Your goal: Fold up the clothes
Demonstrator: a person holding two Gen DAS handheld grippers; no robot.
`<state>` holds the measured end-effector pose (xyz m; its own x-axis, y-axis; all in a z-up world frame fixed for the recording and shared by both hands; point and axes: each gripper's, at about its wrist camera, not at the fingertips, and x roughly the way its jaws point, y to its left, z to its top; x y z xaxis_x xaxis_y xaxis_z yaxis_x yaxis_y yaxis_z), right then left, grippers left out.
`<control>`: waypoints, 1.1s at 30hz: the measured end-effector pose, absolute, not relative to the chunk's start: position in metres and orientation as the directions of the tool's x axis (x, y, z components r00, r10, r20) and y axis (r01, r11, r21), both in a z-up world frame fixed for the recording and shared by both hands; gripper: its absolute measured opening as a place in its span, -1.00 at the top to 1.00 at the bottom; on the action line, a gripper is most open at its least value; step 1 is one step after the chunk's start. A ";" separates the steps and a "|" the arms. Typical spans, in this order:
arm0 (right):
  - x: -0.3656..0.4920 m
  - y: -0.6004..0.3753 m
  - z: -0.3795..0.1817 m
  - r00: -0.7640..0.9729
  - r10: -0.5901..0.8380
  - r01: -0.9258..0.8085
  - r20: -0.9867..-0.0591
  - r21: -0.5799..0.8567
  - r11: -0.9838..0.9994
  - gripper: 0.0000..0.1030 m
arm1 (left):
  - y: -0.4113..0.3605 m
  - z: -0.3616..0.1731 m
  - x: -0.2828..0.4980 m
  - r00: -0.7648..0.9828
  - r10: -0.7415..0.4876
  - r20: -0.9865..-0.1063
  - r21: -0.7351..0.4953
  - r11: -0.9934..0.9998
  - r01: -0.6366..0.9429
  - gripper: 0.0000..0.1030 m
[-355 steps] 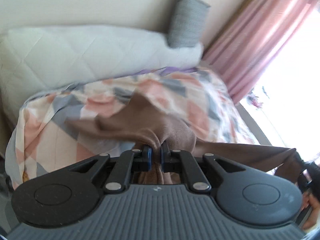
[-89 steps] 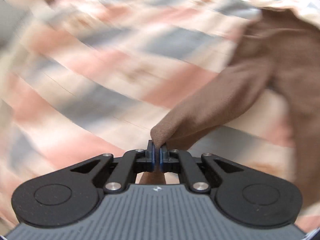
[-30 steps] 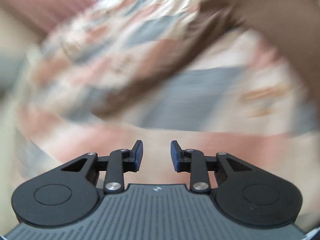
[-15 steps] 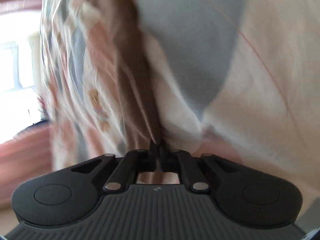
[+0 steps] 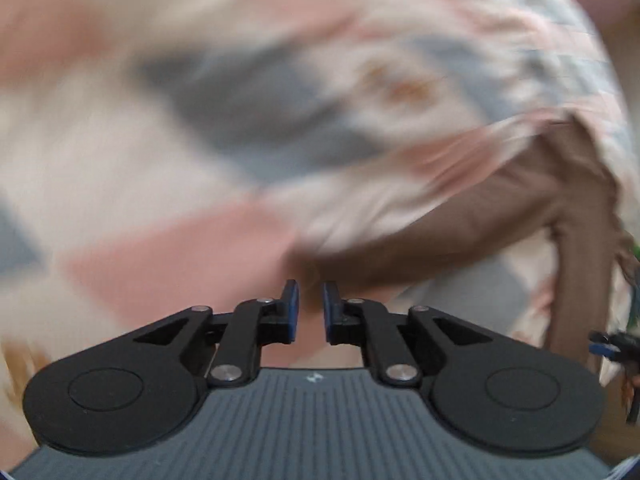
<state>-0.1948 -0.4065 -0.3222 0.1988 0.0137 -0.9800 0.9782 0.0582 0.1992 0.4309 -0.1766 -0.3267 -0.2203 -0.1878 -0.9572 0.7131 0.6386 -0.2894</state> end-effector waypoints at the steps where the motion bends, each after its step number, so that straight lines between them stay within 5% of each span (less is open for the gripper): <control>1: -0.196 -0.405 -0.322 0.199 0.017 0.978 -0.980 0.200 0.062 -0.56 | -0.163 -0.335 0.426 -0.256 -0.203 -0.945 -0.324 0.684 0.654 0.75; 3: -0.200 -0.402 -0.321 0.199 0.021 0.977 -0.980 0.200 0.066 -0.62 | -0.145 -0.342 0.409 -0.283 -0.263 -0.922 -0.383 0.722 0.576 0.65; 5: -0.205 -0.399 -0.320 0.192 0.028 0.979 -0.981 0.194 0.059 -0.64 | -0.148 -0.330 0.380 -0.189 -0.295 -0.937 -0.344 0.669 0.659 0.09; 6: -0.206 -0.397 -0.320 0.190 0.033 0.980 -0.981 0.191 0.052 -0.64 | -0.150 -0.326 0.366 -0.119 -0.302 -0.946 -0.293 0.635 0.715 -0.02; 13: -0.208 -0.383 -0.320 0.201 0.061 0.978 -0.978 0.204 0.048 -0.70 | -0.153 -0.349 0.384 -0.086 -0.508 -0.857 -0.488 0.746 0.452 -0.07; 15: -0.207 -0.380 -0.322 0.207 0.064 0.976 -0.976 0.210 0.054 -0.71 | -0.156 -0.365 0.394 -0.090 -0.513 -0.854 -0.508 0.782 0.362 0.08; 17: -0.204 -0.379 -0.325 0.213 0.070 0.975 -0.974 0.217 0.052 -0.71 | -0.156 -0.373 0.398 -0.103 -0.522 -0.847 -0.528 0.799 0.288 1.00; 23: -0.207 -0.374 -0.321 0.234 0.048 0.969 -0.971 0.237 0.068 -0.71 | -0.131 -0.318 0.375 -0.115 -0.630 -0.768 -0.623 0.692 0.366 1.00; 28: -0.212 -0.367 -0.327 0.238 0.054 0.971 -0.970 0.240 0.020 -0.71 | -0.106 -0.361 0.356 -0.131 -0.272 -0.953 -0.301 0.823 0.482 1.00; 33: -0.221 -0.363 -0.314 0.249 0.014 0.966 -0.968 0.249 0.064 -0.71 | -0.119 -0.326 0.337 -0.016 -0.307 -0.952 -0.269 0.806 0.528 0.89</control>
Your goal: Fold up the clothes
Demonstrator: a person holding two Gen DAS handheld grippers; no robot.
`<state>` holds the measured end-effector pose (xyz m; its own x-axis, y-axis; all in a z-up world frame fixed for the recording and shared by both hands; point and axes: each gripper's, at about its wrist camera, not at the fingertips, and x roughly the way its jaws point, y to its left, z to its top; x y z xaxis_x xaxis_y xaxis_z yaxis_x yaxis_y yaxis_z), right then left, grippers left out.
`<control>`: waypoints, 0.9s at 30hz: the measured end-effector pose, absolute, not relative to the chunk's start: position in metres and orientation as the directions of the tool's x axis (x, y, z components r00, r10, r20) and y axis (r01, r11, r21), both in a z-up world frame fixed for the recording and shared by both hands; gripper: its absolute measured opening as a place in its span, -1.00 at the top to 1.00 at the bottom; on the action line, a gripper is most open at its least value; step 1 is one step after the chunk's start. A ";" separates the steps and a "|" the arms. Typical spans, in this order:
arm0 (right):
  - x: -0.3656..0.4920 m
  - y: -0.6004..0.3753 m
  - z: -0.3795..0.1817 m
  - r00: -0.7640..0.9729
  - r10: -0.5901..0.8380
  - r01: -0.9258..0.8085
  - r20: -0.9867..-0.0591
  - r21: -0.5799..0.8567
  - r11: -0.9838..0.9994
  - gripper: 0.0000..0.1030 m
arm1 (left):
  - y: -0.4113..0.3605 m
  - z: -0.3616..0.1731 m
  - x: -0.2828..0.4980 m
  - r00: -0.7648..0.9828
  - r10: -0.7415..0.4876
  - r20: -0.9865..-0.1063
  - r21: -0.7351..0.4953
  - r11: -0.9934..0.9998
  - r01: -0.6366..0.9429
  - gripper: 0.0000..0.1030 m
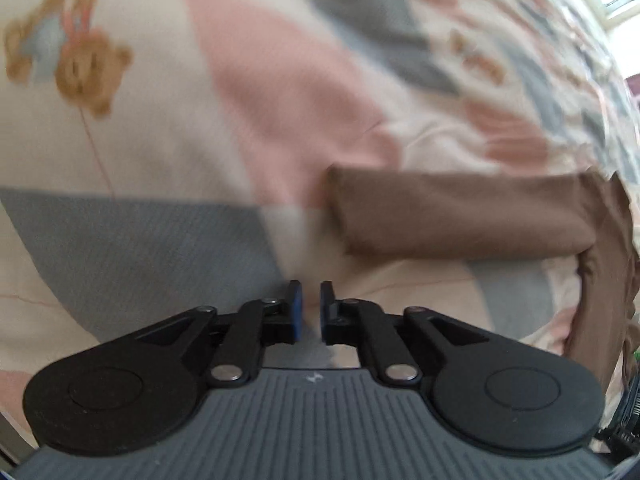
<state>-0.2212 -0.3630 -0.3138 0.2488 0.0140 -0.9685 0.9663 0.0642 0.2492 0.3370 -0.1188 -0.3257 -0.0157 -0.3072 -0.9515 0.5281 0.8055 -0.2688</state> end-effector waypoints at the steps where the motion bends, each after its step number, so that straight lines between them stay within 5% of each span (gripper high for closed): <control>1: -0.224 -0.362 -0.312 0.244 0.002 0.967 -0.970 0.244 0.073 -0.69 | -0.125 -0.313 0.331 0.012 -0.334 -0.942 -0.272 0.788 0.552 0.89; 12: -0.308 -0.350 -0.328 0.246 -0.002 0.968 -0.969 0.245 -0.047 -0.31 | -0.256 -0.313 0.132 -0.219 -0.267 -0.939 -0.325 0.472 0.820 0.75; 19: -0.446 -0.428 -0.282 0.290 -0.308 0.901 -0.906 0.367 -0.230 -0.24 | -0.319 -0.286 -0.020 -0.266 -0.236 -0.935 -0.318 0.221 0.922 0.55; 27: -0.616 -0.584 -0.310 0.182 -0.567 0.733 -0.803 0.496 -0.466 -0.13 | -0.369 -0.270 -0.095 -0.198 -0.305 -0.931 -0.322 0.438 0.839 0.50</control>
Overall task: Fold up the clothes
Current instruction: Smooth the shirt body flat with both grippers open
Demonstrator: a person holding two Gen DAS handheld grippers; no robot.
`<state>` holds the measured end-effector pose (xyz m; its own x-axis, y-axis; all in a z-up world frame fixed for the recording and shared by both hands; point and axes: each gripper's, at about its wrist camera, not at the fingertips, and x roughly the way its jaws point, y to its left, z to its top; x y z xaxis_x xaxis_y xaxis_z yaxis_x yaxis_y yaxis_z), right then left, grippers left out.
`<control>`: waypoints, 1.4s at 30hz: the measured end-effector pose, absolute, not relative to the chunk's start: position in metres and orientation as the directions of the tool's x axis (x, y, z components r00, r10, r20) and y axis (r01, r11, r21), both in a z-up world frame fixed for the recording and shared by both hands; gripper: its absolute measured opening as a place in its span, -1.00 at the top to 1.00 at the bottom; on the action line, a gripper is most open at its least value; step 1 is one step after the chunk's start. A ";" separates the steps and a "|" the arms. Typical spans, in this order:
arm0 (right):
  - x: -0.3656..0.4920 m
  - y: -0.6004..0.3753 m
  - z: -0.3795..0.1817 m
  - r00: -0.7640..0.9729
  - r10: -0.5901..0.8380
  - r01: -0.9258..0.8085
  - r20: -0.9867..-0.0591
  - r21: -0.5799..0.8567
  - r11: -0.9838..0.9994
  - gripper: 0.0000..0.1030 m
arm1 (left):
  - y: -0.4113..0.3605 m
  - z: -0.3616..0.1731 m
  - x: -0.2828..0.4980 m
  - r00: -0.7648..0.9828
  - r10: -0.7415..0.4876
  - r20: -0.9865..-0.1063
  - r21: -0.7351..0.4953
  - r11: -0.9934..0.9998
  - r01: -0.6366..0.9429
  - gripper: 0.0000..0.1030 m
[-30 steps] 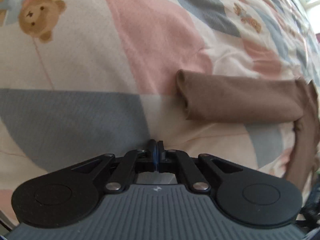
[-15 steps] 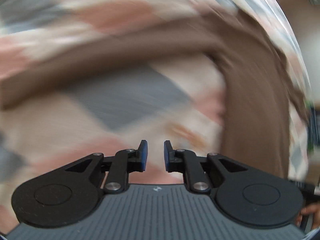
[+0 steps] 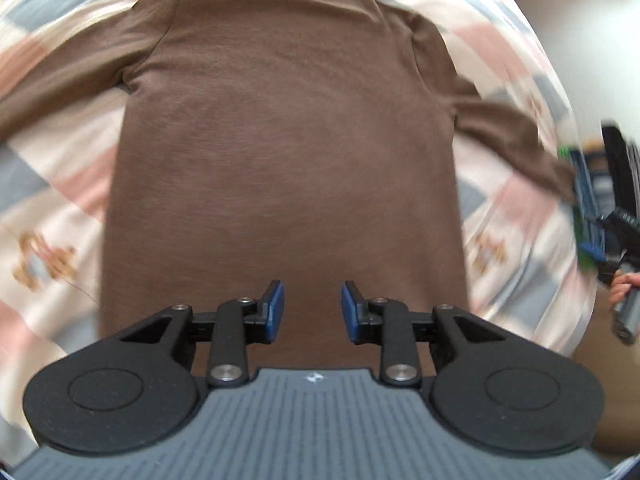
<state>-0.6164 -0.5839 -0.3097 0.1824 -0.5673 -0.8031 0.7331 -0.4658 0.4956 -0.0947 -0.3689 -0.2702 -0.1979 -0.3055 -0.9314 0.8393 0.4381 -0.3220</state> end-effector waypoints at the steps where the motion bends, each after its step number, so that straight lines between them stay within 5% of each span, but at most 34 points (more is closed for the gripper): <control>1: -0.629 -0.600 -0.319 0.175 -0.582 0.695 -0.794 0.519 -0.498 -0.13 | -0.371 -0.269 -0.102 -0.182 -0.309 -0.934 -0.314 0.463 0.829 0.50; 6: -0.659 -0.650 -0.362 0.167 -0.598 0.559 -0.784 0.575 -0.598 -0.14 | -0.368 -0.256 -0.132 -0.123 -0.301 -0.946 -0.279 0.558 0.781 0.49; 7: -0.661 -0.654 -0.366 0.175 -0.604 0.545 -0.777 0.587 -0.598 0.07 | -0.367 -0.255 -0.137 -0.112 -0.289 -0.951 -0.264 0.567 0.780 0.49; 8: -0.663 -0.657 -0.367 0.195 -0.613 0.543 -0.766 0.604 -0.583 0.98 | -0.366 -0.254 -0.141 -0.102 -0.276 -0.956 -0.250 0.576 0.778 0.49; 16: -0.685 -0.582 -0.317 0.111 -0.647 0.585 -0.754 0.576 -0.571 0.96 | -0.365 -0.241 -0.159 -0.072 -0.269 -0.961 -0.223 0.591 0.775 0.49; 24: -0.676 -0.602 -0.354 0.006 -0.481 0.746 -0.877 0.324 -0.582 0.95 | -0.368 -0.238 -0.168 -0.063 -0.292 -0.954 -0.231 0.586 0.777 0.46; 28: -0.665 -0.602 -0.331 -0.203 -0.389 0.847 -0.899 0.038 -0.530 0.62 | -0.338 -0.238 -0.164 -0.014 -0.246 -0.969 -0.174 0.643 0.746 0.40; 34: -0.546 -0.576 -0.298 0.167 -0.484 0.986 -0.859 0.138 0.095 0.53 | -0.299 -0.255 -0.155 0.033 -0.204 -0.978 -0.126 0.717 0.686 0.40; 39: -0.404 -0.513 -0.316 0.486 -0.263 0.765 -0.833 0.261 0.589 0.52 | -0.308 -0.285 -0.141 0.144 -0.198 -0.970 -0.019 0.647 0.762 0.41; 42: -0.347 -0.446 -0.322 0.529 -0.132 0.617 -0.838 0.273 0.738 0.51 | -0.314 -0.295 -0.123 0.177 -0.232 -0.957 -0.015 0.646 0.763 0.42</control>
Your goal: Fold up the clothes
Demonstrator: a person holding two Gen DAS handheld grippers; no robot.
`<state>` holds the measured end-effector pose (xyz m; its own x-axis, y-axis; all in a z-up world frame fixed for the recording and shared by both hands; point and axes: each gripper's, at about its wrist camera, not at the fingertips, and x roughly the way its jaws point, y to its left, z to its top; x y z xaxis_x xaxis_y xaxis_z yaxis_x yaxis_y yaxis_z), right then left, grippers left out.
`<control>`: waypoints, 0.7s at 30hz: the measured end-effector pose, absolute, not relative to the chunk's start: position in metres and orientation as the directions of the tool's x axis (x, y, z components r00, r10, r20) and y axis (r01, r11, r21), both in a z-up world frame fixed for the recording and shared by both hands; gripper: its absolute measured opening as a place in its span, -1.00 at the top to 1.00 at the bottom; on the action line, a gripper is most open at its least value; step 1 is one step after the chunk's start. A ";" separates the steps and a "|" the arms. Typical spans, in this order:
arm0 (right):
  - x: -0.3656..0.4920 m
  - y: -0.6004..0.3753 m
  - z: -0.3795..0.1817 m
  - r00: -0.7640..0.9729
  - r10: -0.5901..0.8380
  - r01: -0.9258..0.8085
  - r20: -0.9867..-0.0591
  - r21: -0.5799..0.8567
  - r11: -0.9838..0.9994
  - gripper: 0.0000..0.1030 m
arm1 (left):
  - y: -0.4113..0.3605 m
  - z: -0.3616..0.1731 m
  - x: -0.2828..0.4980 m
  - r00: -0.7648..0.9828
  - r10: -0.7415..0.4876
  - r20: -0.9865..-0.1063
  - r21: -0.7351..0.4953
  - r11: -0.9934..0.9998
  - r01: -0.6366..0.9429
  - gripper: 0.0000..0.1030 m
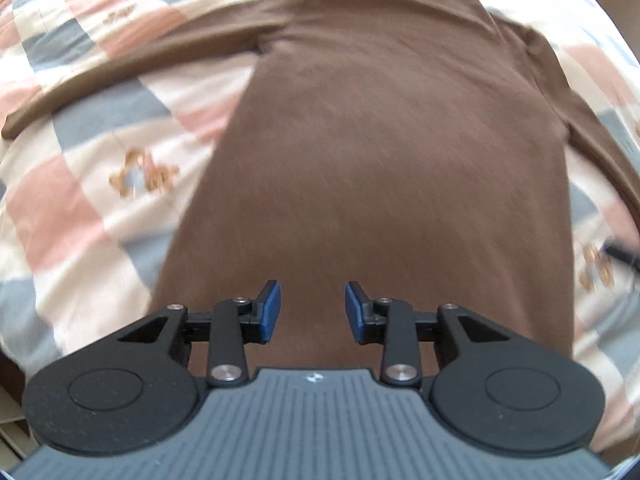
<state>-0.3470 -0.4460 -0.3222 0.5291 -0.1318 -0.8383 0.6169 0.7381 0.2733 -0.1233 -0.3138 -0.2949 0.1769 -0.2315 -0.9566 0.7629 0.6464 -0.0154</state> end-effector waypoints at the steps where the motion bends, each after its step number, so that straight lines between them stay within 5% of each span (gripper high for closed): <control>1: -0.330 -0.424 -0.322 0.513 -0.100 0.584 -0.853 0.262 0.768 0.51 | -0.314 -0.299 -0.118 0.185 -0.234 -0.954 -0.008 0.639 0.769 0.41; 7: -0.335 -0.360 -0.337 0.297 -0.105 0.602 -0.949 0.101 0.792 0.36 | -0.281 -0.347 -0.100 0.143 -0.078 -0.987 0.071 0.585 0.808 0.40; 13: -0.399 -0.337 -0.309 0.312 -0.172 0.813 -0.934 0.169 0.558 0.14 | -0.195 -0.323 -0.096 0.035 -0.194 -0.980 -0.084 0.574 0.815 0.37; 16: -0.422 -0.332 -0.303 0.361 -0.202 0.889 -0.911 0.271 0.368 -0.06 | -0.162 -0.307 -0.068 0.014 -0.274 -0.961 -0.162 0.607 0.778 0.22; 21: -0.453 -0.332 -0.320 0.417 -0.243 0.907 -0.876 0.383 0.174 -0.07 | -0.157 -0.317 -0.019 -0.050 -0.369 -0.928 -0.281 0.607 0.743 -0.04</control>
